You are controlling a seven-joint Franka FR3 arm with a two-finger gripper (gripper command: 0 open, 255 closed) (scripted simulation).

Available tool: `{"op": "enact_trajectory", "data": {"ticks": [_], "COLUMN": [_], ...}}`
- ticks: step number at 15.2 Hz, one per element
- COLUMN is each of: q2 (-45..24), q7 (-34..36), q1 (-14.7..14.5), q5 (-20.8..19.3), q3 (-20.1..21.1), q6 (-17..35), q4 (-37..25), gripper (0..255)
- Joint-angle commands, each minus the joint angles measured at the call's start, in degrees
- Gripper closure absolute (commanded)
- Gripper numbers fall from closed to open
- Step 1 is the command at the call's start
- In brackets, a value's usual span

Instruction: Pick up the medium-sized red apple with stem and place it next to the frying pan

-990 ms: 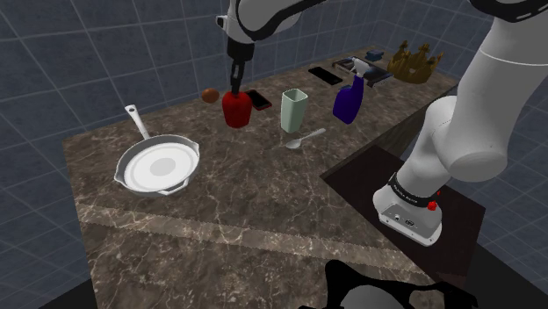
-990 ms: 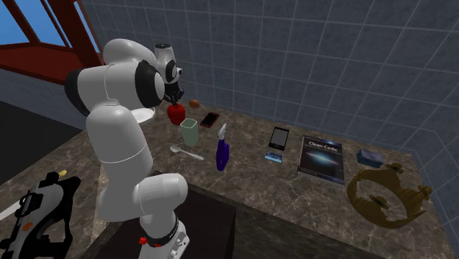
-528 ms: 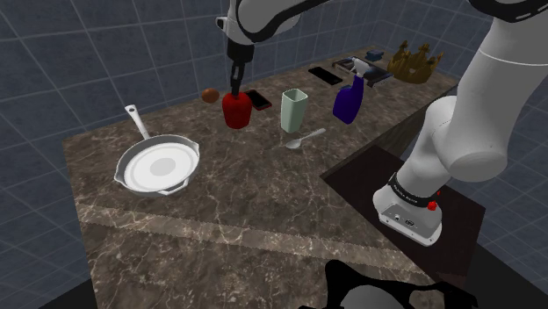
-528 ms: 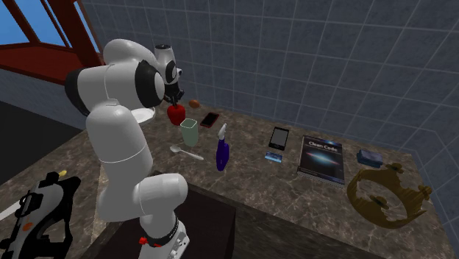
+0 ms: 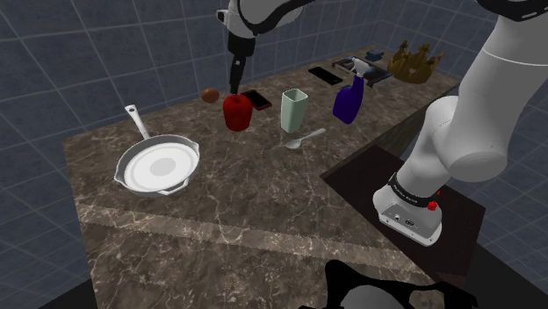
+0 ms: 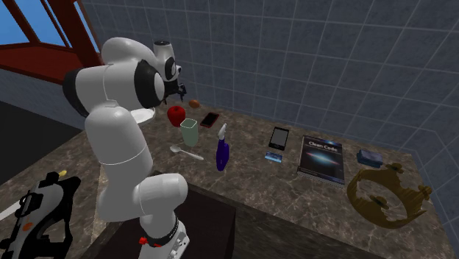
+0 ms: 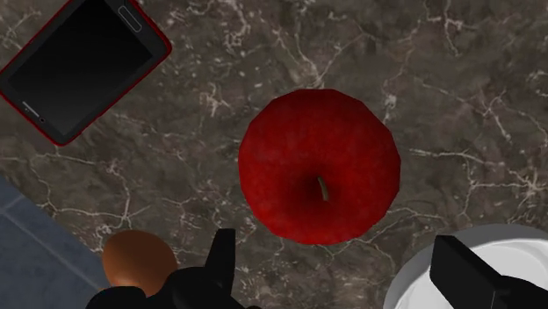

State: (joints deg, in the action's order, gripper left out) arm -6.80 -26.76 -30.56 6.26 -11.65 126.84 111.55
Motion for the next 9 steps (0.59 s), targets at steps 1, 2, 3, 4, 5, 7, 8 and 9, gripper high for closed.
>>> {"op": "enact_trajectory", "data": {"ticks": [1,2,3,4,5,7,8,9], "q2": [1.48,2.16,2.16,2.17,2.17,2.16,2.16,2.16], "q7": [0.34,0.49,0.49,0.50,0.49,0.49,0.49,0.49], "q1": [0.02,0.03,0.03,0.03,0.03,0.03,0.03,0.03], "q5": [-0.53,-0.77,-0.77,-0.77,-0.77,-0.77,-0.77,-0.77], "q3": [-0.14,-0.18,-0.18,-0.18,-0.18,-0.18,-0.18,-0.18], "q6": [-2.86,-4.19,-4.19,-4.19,-4.19,-4.19,-4.19,-4.19], "q4": [-1.38,-2.06,-2.06,-2.05,-2.05,-2.06,-2.06,-2.06], "gripper": [0,0,0,0,0,0,0,0]}}
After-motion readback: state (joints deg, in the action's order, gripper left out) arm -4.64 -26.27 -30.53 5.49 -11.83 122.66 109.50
